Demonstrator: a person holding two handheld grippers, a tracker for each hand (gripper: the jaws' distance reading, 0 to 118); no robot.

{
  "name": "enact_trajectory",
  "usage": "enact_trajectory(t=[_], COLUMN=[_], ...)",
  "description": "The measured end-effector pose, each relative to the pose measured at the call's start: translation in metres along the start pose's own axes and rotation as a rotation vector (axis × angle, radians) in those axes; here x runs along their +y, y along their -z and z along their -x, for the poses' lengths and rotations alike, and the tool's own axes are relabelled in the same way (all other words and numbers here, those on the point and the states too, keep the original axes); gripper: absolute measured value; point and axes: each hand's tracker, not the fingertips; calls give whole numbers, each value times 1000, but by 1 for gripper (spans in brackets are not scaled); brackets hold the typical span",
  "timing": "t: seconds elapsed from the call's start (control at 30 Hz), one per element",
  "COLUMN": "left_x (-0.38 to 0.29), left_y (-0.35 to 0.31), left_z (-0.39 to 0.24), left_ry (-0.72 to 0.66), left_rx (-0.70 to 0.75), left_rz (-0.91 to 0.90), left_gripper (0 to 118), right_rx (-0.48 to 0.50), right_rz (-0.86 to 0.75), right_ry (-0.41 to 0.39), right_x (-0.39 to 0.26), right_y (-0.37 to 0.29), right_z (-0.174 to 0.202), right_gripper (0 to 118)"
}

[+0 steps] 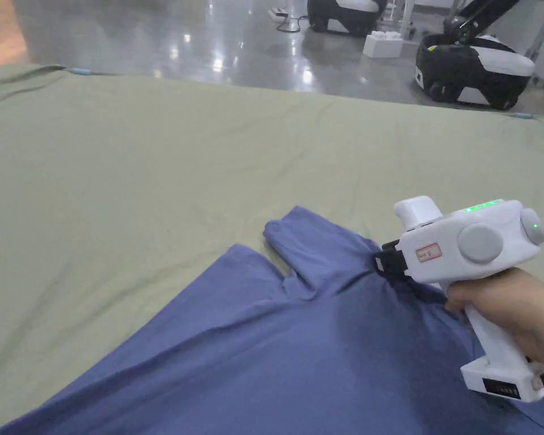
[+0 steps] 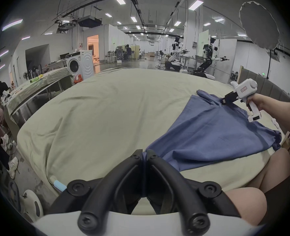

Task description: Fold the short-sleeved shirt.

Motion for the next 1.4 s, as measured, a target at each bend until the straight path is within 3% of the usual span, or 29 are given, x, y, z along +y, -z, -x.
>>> enact_trajectory(t=[0.1,0.13,0.3,0.53,0.63,0.73,1.0,1.4], left_x=[8,14,65,185,239,290,413,553], left_y=[-6,-12,-55,-128,-148,-163,-150,-20], left_z=[0,-1,3,-11,-19,-24,-32,-44], left_ry=[-22,-27,-40,58,97,98,68,109], left_rx=[-17,-26,-100,-173,-175,-176,-139,105], left_rz=[-19,-42,-186,-424,-479,-523,-563,-636], left_gripper=[2,2,2,2,2,2,2,2], right_rx=[25,-33,-92,-227,-311,-334,-367,-449], right_rz=[11,-37,-312,-578,-667,-754,-873,-965], right_ry=[-22,-34,72,93,123,183,189,153], right_x=[-13,-16,-17,-21,-16,-8,60,244], right_y=[-38,-58,-214,-442,-512,-559,-588,-482], right_z=[11,15,21,26,24,17,-2,-55], right_gripper=[5,5,5,5,5,5,5,5])
